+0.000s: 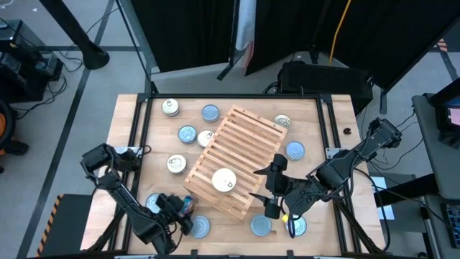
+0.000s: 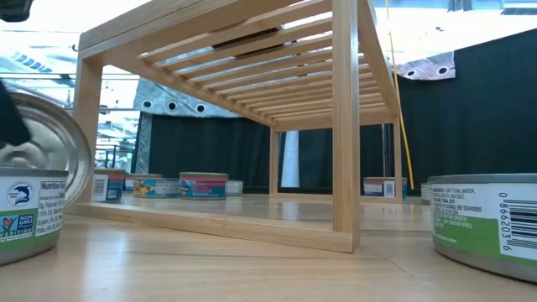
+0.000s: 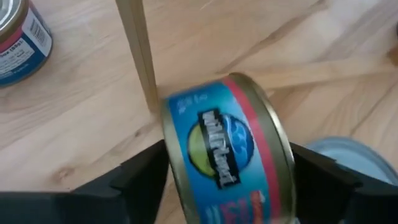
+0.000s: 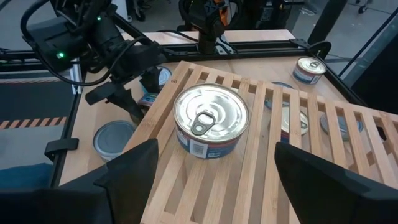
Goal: Stack canned seafood by type on shelf
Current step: Stack the blue-pink tuna can on top of the other blue-pink tuna can on the shelf
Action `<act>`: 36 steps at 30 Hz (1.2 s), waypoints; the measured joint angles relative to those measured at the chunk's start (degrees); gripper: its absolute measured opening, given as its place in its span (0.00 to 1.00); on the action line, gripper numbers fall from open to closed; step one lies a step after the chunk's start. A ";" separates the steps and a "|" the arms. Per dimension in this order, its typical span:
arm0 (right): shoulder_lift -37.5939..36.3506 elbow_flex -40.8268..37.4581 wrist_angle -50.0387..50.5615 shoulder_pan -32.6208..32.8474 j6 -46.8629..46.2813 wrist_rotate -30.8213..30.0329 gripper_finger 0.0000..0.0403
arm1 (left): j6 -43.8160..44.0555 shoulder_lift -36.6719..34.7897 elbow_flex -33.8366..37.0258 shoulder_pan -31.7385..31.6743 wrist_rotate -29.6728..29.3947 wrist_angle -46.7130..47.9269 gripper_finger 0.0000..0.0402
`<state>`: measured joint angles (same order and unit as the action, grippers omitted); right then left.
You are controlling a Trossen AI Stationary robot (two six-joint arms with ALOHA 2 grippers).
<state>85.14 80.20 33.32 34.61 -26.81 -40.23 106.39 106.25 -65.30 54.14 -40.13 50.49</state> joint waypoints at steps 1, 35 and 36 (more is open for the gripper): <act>0.00 0.00 0.00 0.00 0.03 0.00 0.78 | -0.38 -0.02 0.00 0.06 0.46 0.08 0.63; -0.29 0.00 -0.05 -0.16 11.52 -0.39 0.78 | -77.34 -37.32 -8.52 -19.85 13.05 -25.02 0.49; -0.50 0.00 0.05 -0.15 12.43 -0.35 0.78 | -79.22 -37.50 -8.52 -21.93 17.42 -26.85 0.49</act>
<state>84.65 80.20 33.37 34.46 -14.38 -40.57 27.16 68.75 -73.82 32.21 -22.71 23.64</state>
